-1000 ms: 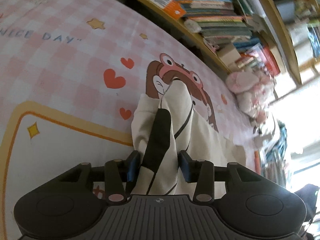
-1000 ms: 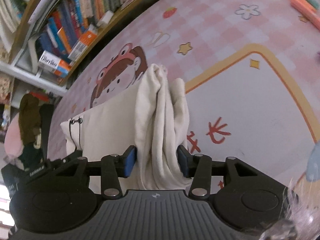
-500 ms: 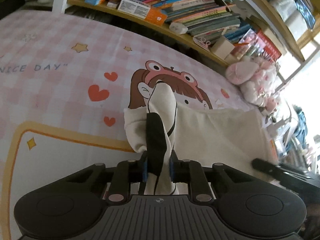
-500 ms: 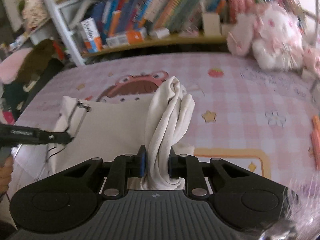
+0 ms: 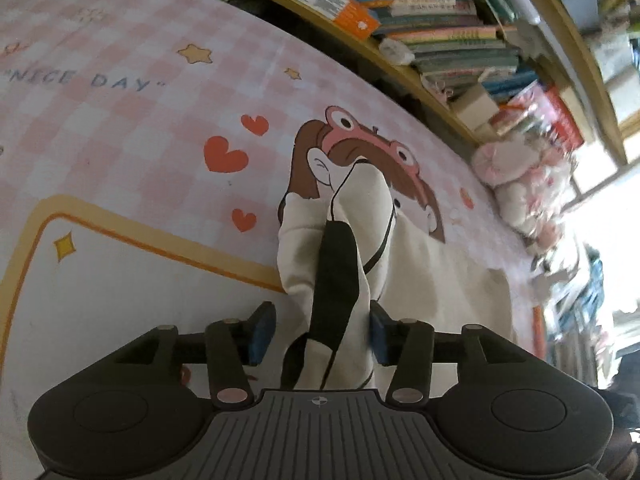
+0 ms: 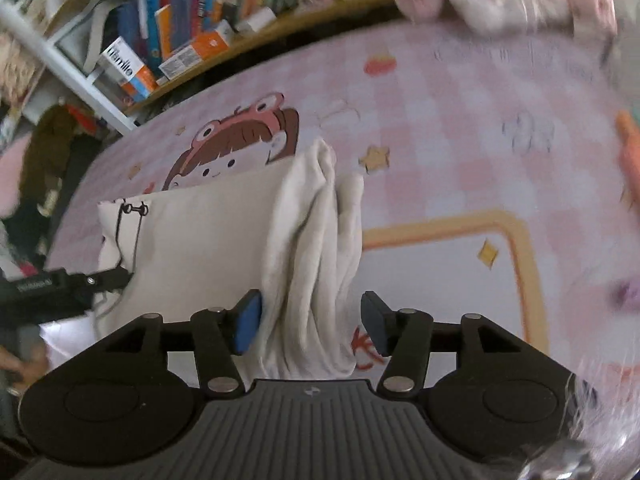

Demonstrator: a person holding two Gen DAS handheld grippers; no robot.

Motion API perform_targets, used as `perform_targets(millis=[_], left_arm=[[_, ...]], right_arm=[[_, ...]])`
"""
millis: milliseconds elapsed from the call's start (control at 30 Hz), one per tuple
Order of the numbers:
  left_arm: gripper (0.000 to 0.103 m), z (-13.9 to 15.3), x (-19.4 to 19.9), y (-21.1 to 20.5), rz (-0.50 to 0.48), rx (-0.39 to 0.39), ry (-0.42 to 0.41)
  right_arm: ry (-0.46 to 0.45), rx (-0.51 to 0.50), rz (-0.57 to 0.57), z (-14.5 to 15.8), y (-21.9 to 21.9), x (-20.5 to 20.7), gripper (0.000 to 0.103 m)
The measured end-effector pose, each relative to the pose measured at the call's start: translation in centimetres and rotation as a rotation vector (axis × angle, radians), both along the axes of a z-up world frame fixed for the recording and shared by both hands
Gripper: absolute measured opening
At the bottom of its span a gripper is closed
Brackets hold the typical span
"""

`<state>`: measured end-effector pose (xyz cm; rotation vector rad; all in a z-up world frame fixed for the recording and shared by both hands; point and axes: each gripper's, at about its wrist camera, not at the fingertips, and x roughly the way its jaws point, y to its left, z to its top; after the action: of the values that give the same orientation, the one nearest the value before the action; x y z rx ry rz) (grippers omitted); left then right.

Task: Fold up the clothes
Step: 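Lift the folded tote bag with both grippers and carry it toward the bookshelf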

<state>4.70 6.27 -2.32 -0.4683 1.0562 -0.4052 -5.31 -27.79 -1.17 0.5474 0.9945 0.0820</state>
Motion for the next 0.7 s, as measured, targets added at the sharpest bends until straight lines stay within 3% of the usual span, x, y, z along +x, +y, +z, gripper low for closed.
perform_targets(millis=[167,267,333,433,600,700], left_arm=[[0.045,-0.7,0.0,0.4,0.040,-0.075,0.012],[0.029,-1.2,0.4,0.1,0.068,-0.112,0.041],[0.026,-1.2,0.3,-0.2,0.072,-0.103,0.038],[0.022,-1.2,0.2,-0.5,0.077,-0.089,0.033],[0.013,-0.2,-0.2,-0.9,0.076,-0.057,-0.006],[0.013,0.9,-0.5,-0.6,0.076,-0.073,-0.036]], right_arm=[[0.034,0.199,-0.026,-1.3,-1.4,0.8,0.054],[0.051,0.316,-0.052,-2.1,-2.0,1.6,0.052],[0.057,0.310,-0.059,-2.1,-2.0,1.8,0.035],[0.046,0.262,-0.031,-1.9,-1.4,2.0,0.030],[-0.052,0.056,0.073,0.5,1.2,2.0,0.020],[-0.112,0.047,0.073,1.7,1.4,1.6,0.019]])
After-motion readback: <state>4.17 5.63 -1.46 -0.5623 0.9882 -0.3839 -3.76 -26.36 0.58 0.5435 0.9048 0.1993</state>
